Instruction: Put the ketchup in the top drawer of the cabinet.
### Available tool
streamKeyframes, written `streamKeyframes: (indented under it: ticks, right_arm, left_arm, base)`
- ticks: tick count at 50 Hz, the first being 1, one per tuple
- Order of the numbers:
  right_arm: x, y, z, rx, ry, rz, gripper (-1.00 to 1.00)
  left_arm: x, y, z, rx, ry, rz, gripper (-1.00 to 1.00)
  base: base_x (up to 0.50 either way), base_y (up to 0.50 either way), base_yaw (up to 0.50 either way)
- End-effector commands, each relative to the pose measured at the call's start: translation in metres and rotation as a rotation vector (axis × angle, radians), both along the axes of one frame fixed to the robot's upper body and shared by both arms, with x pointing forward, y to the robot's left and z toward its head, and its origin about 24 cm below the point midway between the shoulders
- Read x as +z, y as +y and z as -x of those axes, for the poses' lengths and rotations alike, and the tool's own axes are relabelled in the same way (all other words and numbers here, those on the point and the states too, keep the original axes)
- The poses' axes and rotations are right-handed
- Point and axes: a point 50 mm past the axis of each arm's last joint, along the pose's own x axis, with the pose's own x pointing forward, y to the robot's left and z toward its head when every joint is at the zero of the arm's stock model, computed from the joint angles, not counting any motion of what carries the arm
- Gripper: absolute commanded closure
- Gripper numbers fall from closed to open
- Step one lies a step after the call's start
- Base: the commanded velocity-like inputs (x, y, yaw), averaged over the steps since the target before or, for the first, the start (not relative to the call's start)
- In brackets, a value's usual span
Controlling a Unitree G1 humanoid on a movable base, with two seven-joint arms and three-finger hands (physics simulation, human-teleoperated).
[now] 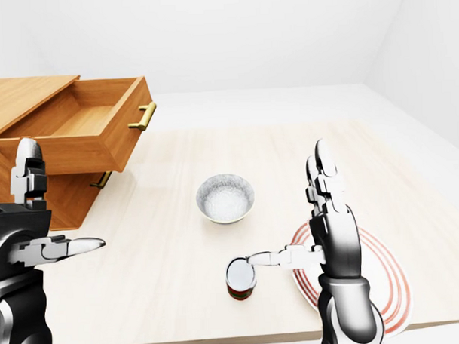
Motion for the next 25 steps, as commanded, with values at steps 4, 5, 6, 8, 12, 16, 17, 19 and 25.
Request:
streamKeyframes:
  ticks: [4, 5, 6, 8, 12, 16, 17, 19, 25]
  right_arm:
    - [-0.002, -0.006, 0.001, -0.017, 0.009, -0.001, -1.0]
    - [-0.003, -0.005, 0.001, -0.017, 0.014, 0.0, -1.0]
    - [-0.002, -0.005, 0.001, -0.015, 0.011, 0.003, -1.0]
    - [-0.002, -0.005, 0.0, -0.016, 0.011, -0.007, -1.0]
    - [-0.003, -0.008, 0.0, -0.029, 0.014, -0.01, -1.0]
    - [-0.01, -0.006, -0.003, -0.029, 0.051, 0.011, -1.0]
    - [-0.01, -0.007, -0.003, -0.031, 0.046, -0.005, -1.0]
    - [-0.01, -0.007, -0.003, -0.035, 0.051, 0.018, -1.0]
    - [-0.009, -0.007, -0.004, -0.067, 0.058, 0.08, -1.0]
  left_arm:
    - [0.0, 0.002, -0.001, 0.003, 0.003, 0.002, -1.0]
    - [0.001, 0.003, -0.001, 0.004, -0.005, 0.004, -1.0]
    - [0.001, 0.003, -0.001, 0.003, -0.004, 0.005, -1.0]
    - [-0.003, 0.003, -0.003, 0.001, 0.015, 0.008, -1.0]
    - [-0.01, 0.004, -0.007, -0.001, 0.049, 0.012, -1.0]
    - [-0.007, 0.005, -0.006, 0.004, 0.036, 0.014, -1.0]
    - [-0.007, 0.005, -0.006, 0.003, 0.037, 0.014, -1.0]
    - [-0.008, 0.004, -0.007, 0.001, 0.042, 0.015, -1.0]
    - [-0.005, 0.005, -0.004, 0.003, 0.027, 0.015, -1.0]
  base:
    - [0.5, 0.0, 0.0]
    - [0.5, 0.0, 0.0]
    - [0.5, 0.0, 0.0]
    - [0.5, 0.0, 0.0]
    - [0.5, 0.0, 0.0]
    - [0.25, 0.0, 0.0]
    - [0.0, 0.0, 0.0]
    - [0.0, 0.0, 0.0]
    - [0.0, 0.29, 0.0]
